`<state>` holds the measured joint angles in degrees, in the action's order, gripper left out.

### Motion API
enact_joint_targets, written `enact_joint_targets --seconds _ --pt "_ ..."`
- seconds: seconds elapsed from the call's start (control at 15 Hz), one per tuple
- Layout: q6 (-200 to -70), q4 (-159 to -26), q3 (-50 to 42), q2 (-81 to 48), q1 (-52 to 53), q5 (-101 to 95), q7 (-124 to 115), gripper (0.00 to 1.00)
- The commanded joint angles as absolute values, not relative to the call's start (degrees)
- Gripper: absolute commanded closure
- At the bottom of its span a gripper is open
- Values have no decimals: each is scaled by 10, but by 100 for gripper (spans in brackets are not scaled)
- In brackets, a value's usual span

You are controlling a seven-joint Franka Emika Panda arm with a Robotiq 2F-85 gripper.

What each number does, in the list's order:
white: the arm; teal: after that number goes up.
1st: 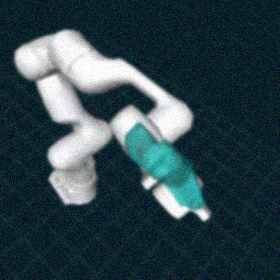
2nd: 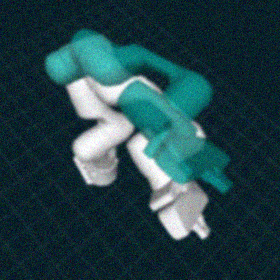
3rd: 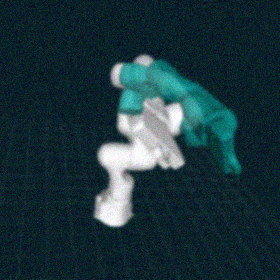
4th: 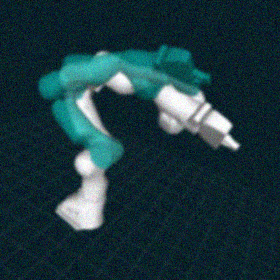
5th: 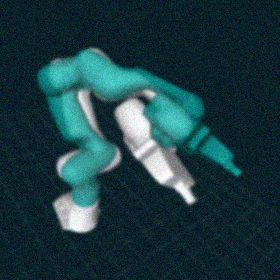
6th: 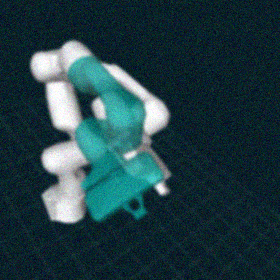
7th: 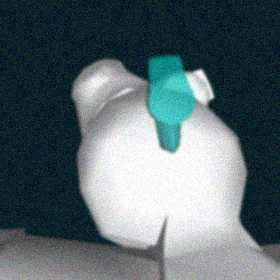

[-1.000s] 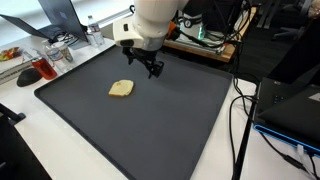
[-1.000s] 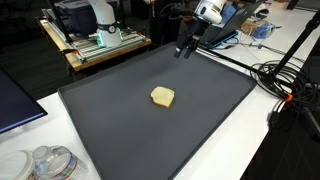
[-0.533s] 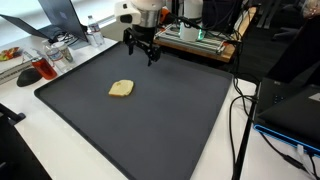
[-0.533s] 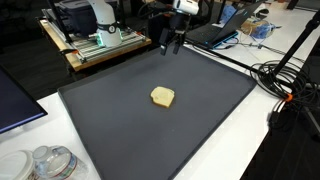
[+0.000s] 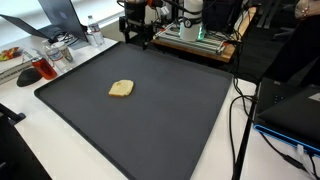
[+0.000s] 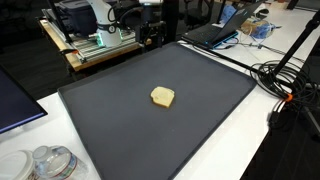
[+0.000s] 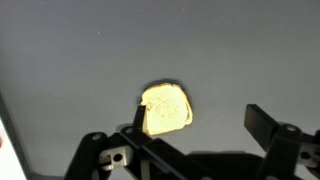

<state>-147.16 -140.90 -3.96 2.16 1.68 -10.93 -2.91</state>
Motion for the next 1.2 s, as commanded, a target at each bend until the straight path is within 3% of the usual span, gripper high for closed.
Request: enact_joint_targets --seconds 0.0,0.4,1.13 --pt "-1498 -1451 -51 79 -2 32 107 0" --pt "-1419 -1405 -90 101 -2 181 231 0" --pt "-1285 -1296 -62 87 -25 63 55 0"
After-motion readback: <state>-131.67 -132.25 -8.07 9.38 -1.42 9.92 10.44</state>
